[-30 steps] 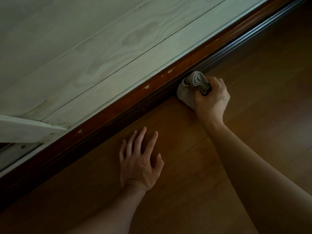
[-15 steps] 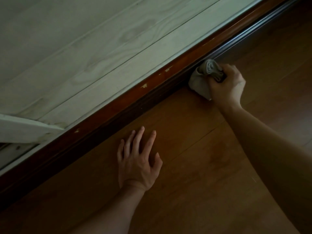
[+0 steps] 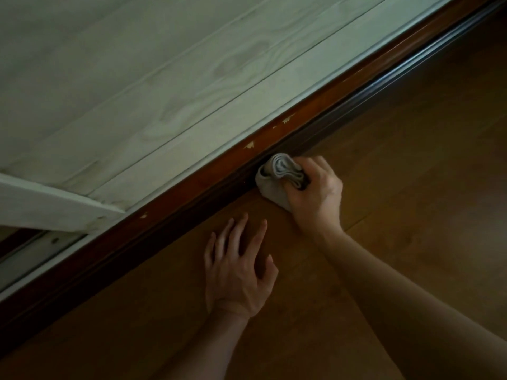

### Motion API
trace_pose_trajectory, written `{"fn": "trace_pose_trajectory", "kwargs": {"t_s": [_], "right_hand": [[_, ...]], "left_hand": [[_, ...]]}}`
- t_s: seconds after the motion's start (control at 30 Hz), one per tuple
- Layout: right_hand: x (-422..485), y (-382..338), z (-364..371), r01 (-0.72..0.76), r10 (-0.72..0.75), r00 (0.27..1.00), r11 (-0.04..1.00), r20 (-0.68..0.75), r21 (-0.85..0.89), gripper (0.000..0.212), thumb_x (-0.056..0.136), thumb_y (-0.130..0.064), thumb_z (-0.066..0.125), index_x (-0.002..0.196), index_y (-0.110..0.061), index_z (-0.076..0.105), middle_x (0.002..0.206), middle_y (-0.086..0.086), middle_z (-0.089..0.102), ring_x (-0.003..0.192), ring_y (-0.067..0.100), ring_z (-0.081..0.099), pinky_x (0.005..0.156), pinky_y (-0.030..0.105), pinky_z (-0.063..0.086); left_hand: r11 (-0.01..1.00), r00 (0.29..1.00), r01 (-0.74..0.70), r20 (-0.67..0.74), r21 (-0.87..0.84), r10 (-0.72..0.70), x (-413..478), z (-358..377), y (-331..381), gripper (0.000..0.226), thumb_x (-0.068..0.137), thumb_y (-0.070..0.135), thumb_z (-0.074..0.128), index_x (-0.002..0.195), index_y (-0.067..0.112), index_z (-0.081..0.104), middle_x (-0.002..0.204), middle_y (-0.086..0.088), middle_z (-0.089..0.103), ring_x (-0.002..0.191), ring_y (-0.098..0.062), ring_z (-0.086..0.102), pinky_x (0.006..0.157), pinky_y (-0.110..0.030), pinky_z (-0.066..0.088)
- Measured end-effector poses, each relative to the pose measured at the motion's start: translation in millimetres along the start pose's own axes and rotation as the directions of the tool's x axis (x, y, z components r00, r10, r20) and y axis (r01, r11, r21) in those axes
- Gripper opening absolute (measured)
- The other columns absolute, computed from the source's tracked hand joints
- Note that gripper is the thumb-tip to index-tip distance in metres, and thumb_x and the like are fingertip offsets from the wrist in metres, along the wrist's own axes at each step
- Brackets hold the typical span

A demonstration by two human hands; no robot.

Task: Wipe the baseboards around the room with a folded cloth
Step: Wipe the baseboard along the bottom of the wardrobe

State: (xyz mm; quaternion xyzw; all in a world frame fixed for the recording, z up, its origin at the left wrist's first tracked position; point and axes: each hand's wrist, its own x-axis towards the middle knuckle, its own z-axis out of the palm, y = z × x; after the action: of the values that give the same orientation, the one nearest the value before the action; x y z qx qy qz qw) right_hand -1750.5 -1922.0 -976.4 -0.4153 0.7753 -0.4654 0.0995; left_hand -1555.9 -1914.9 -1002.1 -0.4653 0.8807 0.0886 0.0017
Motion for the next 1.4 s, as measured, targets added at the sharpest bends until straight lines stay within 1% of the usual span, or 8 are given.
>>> {"fn": "trace_pose_trajectory", "kwargs": {"t_s": [0.2, 0.33, 0.47, 0.63, 0.87, 1.0, 1.3, 1.4], "right_hand": [[15.8, 19.3, -12.5, 0.111, -0.109, 0.993, 0.993, 0.039, -0.034, 0.023, 0.087, -0.021, 0.068, 0.11, -0.015, 0.065, 0.106, -0.005, 0.057, 0.09, 0.006, 0.055, 0.077, 0.024, 0.049], [49.5, 49.8, -43.6, 0.043, -0.046, 0.998, 0.997, -0.04, -0.066, 0.023, 0.089, -0.022, 0.065, 0.111, -0.016, 0.065, 0.104, -0.008, 0.054, 0.091, 0.005, 0.052, 0.08, 0.014, 0.042], [82.2, 72.8, -74.6, -0.101, 0.09, 0.988, 0.991, -0.127, -0.087, 0.023, 0.089, -0.023, 0.064, 0.111, -0.015, 0.066, 0.104, -0.003, 0.057, 0.091, 0.005, 0.049, 0.068, 0.001, 0.032], [109.0, 94.9, -109.6, -0.129, 0.105, 0.981, 0.981, -0.161, -0.146, 0.024, 0.088, -0.024, 0.063, 0.11, -0.016, 0.067, 0.108, 0.005, 0.061, 0.098, 0.018, 0.055, 0.078, 0.025, 0.038], [111.8, 97.2, -98.1, -0.1, 0.084, 0.976, 0.992, -0.199, -0.072, 0.018, 0.087, -0.019, 0.066, 0.104, -0.014, 0.069, 0.099, -0.001, 0.061, 0.084, 0.003, 0.05, 0.071, 0.001, 0.034], [103.1, 93.9, -89.1, -0.016, 0.008, 0.995, 0.996, -0.102, -0.082, 0.018, 0.089, -0.022, 0.068, 0.106, -0.017, 0.068, 0.098, -0.008, 0.056, 0.084, 0.001, 0.05, 0.071, 0.003, 0.037], [100.1, 86.5, -84.8, -0.072, 0.06, 0.987, 0.995, -0.146, -0.075, 0.02, 0.088, -0.019, 0.067, 0.108, -0.015, 0.068, 0.099, -0.008, 0.056, 0.085, 0.003, 0.051, 0.07, 0.005, 0.036], [115.0, 92.9, -94.8, -0.225, 0.207, 0.939, 0.974, -0.276, -0.035, 0.022, 0.087, -0.017, 0.065, 0.109, -0.015, 0.068, 0.1, -0.009, 0.054, 0.087, 0.002, 0.049, 0.072, 0.0, 0.035]], "left_hand": [[1.0, 1.0, -0.003, -0.007, -0.02, 0.003, -1.8, 1.2, -0.9, 0.061, 0.091, 0.059, 0.036, 0.151, 0.048, 0.031, 0.163, 0.009, 0.027, 0.151, -0.018, 0.02, 0.12, -0.048, 0.015], [0.994, 0.997, 0.083, 0.0, -0.078, -0.083, 5.6, -7.4, 20.1, 0.06, 0.09, 0.063, 0.032, 0.148, 0.046, 0.04, 0.157, 0.006, 0.034, 0.143, -0.02, 0.031, 0.118, -0.051, 0.027], [0.984, 0.995, -0.095, -0.018, -0.153, 0.094, 39.7, -2.1, 84.2, 0.057, 0.094, 0.056, 0.037, 0.147, 0.037, 0.044, 0.156, 0.003, 0.034, 0.141, -0.017, 0.034, 0.113, -0.051, 0.036], [0.987, 0.997, -0.053, -0.06, -0.154, 0.044, 73.7, 14.3, 140.0, 0.059, 0.095, 0.057, 0.034, 0.151, 0.038, 0.037, 0.162, 0.004, 0.029, 0.149, -0.017, 0.024, 0.123, -0.045, 0.017], [0.999, 0.996, -0.045, -0.076, -0.002, 0.045, 78.3, 22.6, 142.8, 0.059, 0.095, 0.06, 0.032, 0.152, 0.043, 0.029, 0.163, 0.003, 0.029, 0.15, -0.019, 0.021, 0.119, -0.047, 0.019], [0.999, 0.996, -0.047, -0.071, -0.01, 0.046, 78.0, 22.2, 142.6, 0.06, 0.094, 0.058, 0.035, 0.152, 0.042, 0.032, 0.162, 0.003, 0.03, 0.15, -0.019, 0.022, 0.119, -0.048, 0.022], [0.999, 0.998, -0.046, -0.049, -0.019, 0.045, 78.0, 19.5, 143.6, 0.062, 0.092, 0.055, 0.04, 0.152, 0.044, 0.032, 0.163, 0.004, 0.029, 0.15, -0.019, 0.023, 0.119, -0.048, 0.022], [0.999, 0.998, -0.046, -0.05, -0.027, 0.045, 78.7, 19.0, 143.5, 0.061, 0.093, 0.055, 0.038, 0.153, 0.044, 0.032, 0.163, 0.004, 0.029, 0.15, -0.019, 0.023, 0.118, -0.049, 0.023]]}}
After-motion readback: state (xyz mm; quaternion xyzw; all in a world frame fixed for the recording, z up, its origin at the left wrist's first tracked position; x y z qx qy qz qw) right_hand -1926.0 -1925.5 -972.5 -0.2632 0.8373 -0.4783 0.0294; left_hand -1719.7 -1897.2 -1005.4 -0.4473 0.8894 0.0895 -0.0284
